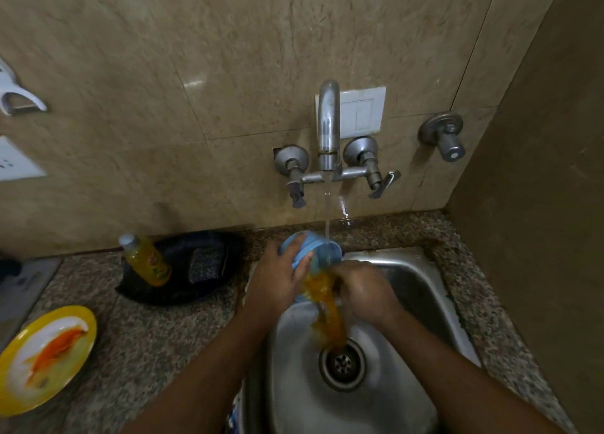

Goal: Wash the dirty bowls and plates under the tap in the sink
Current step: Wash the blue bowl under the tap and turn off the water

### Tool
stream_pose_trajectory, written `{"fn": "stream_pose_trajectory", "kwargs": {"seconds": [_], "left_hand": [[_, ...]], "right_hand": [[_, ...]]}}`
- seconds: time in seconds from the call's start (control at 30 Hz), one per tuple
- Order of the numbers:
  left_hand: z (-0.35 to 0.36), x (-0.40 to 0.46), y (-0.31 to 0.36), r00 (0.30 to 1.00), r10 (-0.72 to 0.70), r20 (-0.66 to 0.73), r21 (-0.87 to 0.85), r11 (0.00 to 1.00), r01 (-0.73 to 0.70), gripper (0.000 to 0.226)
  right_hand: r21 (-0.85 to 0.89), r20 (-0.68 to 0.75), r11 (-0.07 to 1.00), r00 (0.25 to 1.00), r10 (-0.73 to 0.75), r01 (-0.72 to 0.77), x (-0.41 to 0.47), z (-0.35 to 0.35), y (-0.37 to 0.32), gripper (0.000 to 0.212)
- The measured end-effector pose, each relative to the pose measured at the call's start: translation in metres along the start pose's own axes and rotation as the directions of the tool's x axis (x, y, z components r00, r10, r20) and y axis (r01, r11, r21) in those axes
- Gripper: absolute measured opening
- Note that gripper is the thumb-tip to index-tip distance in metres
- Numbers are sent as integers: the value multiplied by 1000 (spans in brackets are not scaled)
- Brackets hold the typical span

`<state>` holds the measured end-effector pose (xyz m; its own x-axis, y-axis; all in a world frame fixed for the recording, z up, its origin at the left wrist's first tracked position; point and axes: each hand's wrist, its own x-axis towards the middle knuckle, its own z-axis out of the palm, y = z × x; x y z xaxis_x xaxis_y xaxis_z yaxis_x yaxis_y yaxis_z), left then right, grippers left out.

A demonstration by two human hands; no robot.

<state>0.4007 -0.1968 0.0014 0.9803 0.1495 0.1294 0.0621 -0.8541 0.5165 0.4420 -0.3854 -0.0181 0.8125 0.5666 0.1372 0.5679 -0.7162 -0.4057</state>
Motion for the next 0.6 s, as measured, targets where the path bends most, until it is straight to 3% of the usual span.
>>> {"fn": "stream_pose_trajectory", "kwargs": {"seconds": [0.13,0.23,0.43,0.6], "left_hand": [[2,-1,4,1000,-13,14,-26,1000,13,54],[5,-1,12,997,70,40,131,989,-75,60],[9,-6,4,980,193,39,304,932,-196,71],[9,-7,6,996,92,1,163,982,-91,71]], "right_hand": [[296,-102,905,932,348,-306,-7,1,12,23],[387,-125,822,860,495,-417,-9,-1,20,26],[441,-35,772,851,524,-457,-15,-4,31,23],[463,-28,751,839,544,-471,-15,-2,30,21]]}}
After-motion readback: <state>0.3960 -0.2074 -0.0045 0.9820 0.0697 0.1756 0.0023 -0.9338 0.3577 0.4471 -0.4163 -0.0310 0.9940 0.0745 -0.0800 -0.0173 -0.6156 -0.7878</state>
